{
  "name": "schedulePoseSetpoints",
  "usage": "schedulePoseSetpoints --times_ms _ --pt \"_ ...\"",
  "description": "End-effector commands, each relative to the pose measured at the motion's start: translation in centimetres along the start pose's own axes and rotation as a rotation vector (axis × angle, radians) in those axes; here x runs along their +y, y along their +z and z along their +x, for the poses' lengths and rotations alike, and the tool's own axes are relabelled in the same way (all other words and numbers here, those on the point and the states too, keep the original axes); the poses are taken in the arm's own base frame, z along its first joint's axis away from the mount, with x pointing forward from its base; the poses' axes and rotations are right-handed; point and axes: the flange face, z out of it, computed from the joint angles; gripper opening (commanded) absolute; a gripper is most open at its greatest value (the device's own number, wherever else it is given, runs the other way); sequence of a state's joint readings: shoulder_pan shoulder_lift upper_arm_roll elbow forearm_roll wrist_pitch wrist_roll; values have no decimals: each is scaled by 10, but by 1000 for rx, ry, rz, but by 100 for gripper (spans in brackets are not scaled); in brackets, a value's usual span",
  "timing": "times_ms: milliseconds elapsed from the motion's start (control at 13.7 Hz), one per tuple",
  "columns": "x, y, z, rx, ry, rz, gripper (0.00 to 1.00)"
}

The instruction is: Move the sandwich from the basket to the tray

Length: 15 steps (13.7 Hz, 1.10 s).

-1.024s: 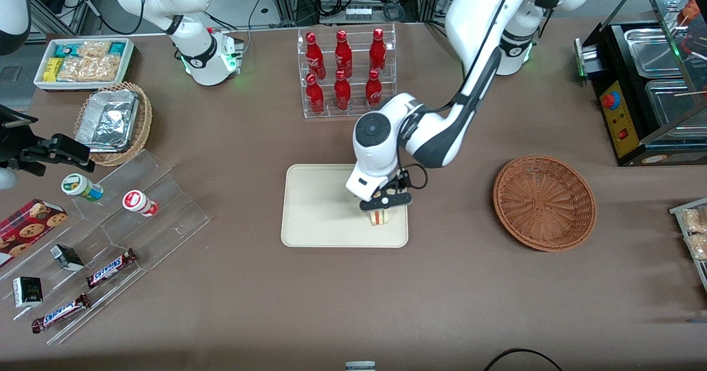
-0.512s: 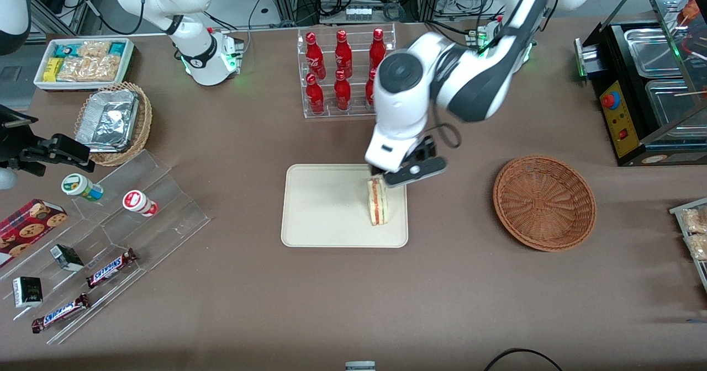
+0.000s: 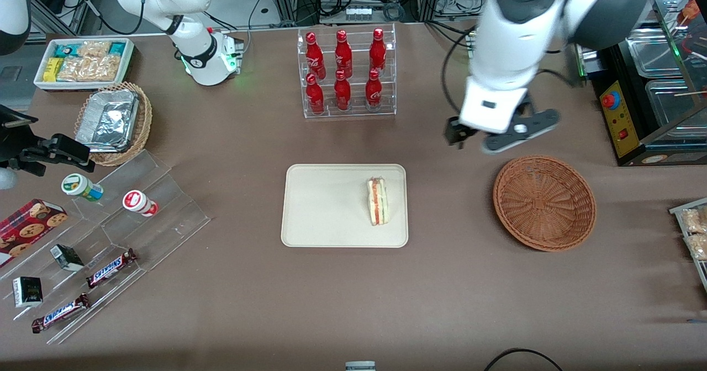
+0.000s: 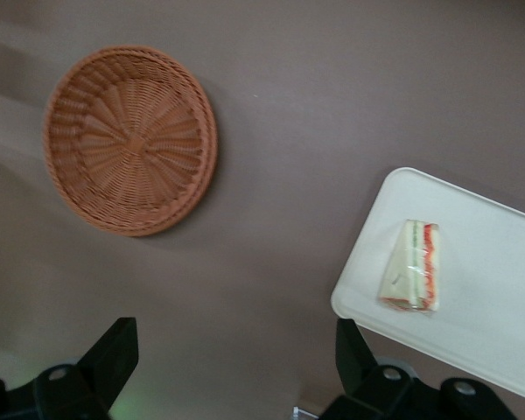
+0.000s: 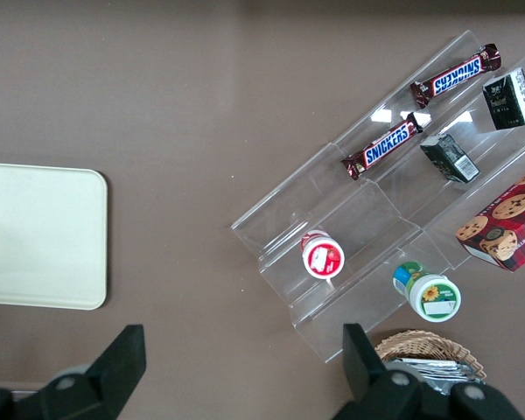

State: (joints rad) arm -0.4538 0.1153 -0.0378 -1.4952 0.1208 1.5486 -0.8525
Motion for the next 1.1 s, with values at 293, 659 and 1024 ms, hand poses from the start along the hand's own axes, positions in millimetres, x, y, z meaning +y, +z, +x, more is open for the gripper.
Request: schedulePoseSetpoints --times_ms 293,659,1024 --pt "-134 -27 37 -82 65 -26 100" --pt "-214 -34 50 -105 90 -82 100" --pt "-245 -45 49 -111 161 -108 100"
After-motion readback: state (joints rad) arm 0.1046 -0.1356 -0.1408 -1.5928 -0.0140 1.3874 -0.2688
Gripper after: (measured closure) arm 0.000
